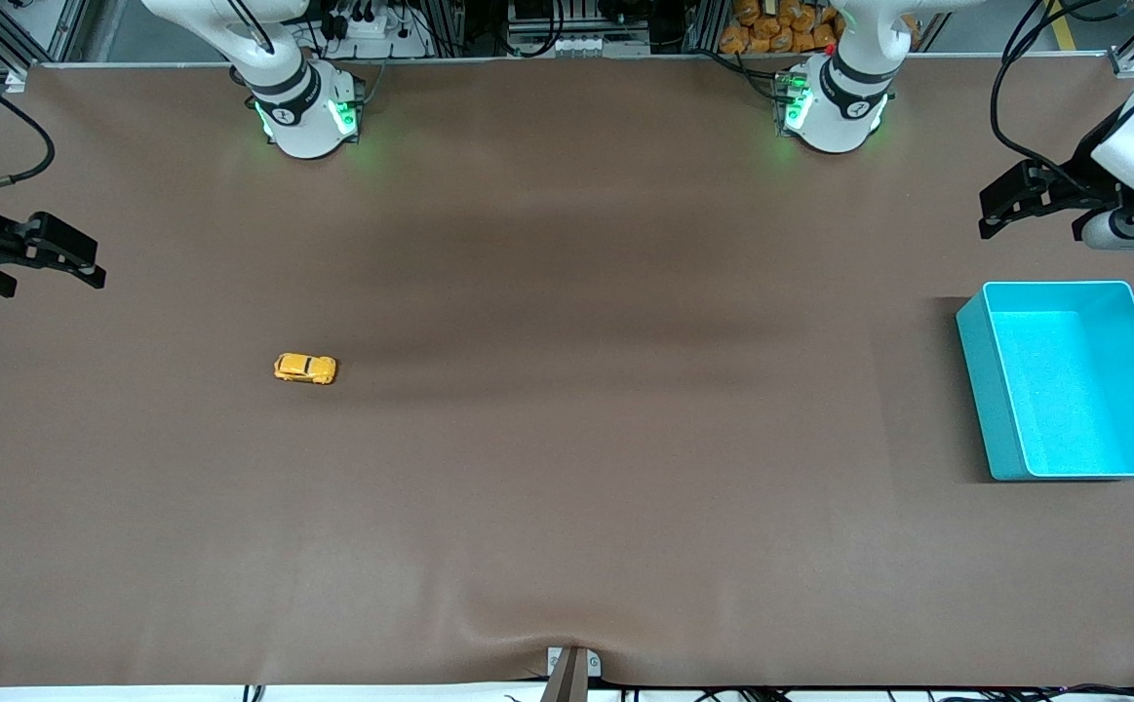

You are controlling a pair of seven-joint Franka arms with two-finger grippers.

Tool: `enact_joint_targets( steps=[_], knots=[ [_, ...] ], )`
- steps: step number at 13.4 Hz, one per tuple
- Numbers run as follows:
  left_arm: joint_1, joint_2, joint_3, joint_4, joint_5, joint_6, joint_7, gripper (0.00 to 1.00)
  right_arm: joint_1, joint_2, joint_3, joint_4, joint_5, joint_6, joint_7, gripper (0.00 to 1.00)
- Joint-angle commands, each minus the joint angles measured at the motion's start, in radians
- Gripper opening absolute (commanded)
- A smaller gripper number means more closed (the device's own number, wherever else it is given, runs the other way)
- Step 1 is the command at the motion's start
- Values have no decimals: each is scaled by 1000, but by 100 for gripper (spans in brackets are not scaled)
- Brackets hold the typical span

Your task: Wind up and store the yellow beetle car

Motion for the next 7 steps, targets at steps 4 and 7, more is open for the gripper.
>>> enact_joint_targets(
  steps=[4, 7],
  knots=[
    [7, -8, -1, 8, -2, -9, 15, 100, -7, -21, -5, -19, 11, 12, 16, 100],
    [8, -6, 0, 8, -2, -9, 15, 100, -5, -18, -5, -19, 11, 14, 18, 100]
  ],
)
